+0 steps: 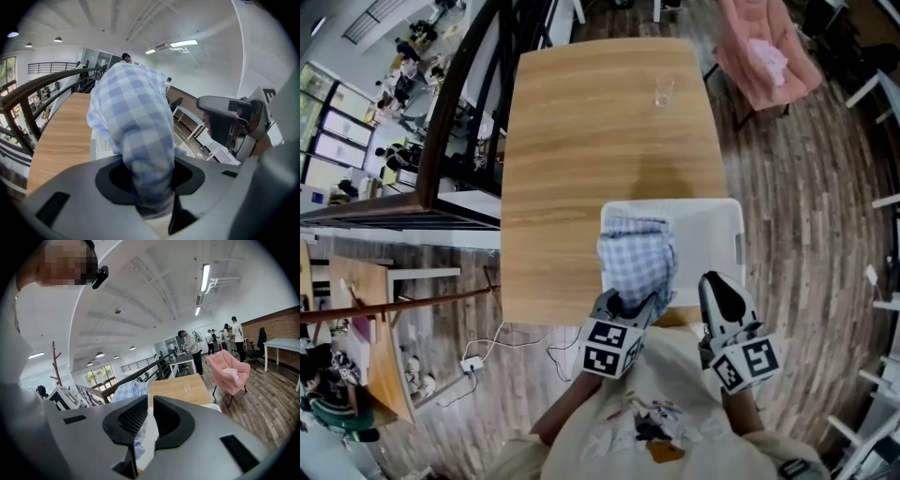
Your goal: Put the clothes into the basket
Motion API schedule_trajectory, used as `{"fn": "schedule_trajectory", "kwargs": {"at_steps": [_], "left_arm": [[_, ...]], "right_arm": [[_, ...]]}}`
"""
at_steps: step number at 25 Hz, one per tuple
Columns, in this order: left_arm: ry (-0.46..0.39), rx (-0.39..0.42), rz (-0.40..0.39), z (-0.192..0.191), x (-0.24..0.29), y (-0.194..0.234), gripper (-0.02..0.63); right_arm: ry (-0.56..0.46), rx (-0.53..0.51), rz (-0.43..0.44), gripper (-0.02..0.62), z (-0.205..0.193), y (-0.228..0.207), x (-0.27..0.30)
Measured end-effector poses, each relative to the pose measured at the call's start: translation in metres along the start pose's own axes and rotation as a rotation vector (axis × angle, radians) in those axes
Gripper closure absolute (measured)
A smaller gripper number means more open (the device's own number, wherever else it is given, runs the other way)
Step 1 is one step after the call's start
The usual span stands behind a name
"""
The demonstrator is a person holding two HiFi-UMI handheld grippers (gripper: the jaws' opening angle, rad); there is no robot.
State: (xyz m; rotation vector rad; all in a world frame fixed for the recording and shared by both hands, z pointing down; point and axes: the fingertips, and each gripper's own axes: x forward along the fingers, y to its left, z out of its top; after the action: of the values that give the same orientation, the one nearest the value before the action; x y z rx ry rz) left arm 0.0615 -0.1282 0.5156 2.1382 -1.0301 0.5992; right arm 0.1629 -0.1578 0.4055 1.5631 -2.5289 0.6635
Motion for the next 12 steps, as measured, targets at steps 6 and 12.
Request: {"fn": "schedule_trajectory", "kwargs": {"at_steps": [6, 12], "left_arm": [[0.037, -0.004, 0.040, -0.003, 0.008, 0.007, 0.434], [0.085, 0.009, 0.089, -0.007, 0.020, 0.018, 0.434]], "right_arm": [[0.038, -0.026, 0.063, 0.545, -0.006, 0.003, 0.017], [0.082, -0.064, 0.129, 0.545, -0.015, 0.010, 0.033]]}}
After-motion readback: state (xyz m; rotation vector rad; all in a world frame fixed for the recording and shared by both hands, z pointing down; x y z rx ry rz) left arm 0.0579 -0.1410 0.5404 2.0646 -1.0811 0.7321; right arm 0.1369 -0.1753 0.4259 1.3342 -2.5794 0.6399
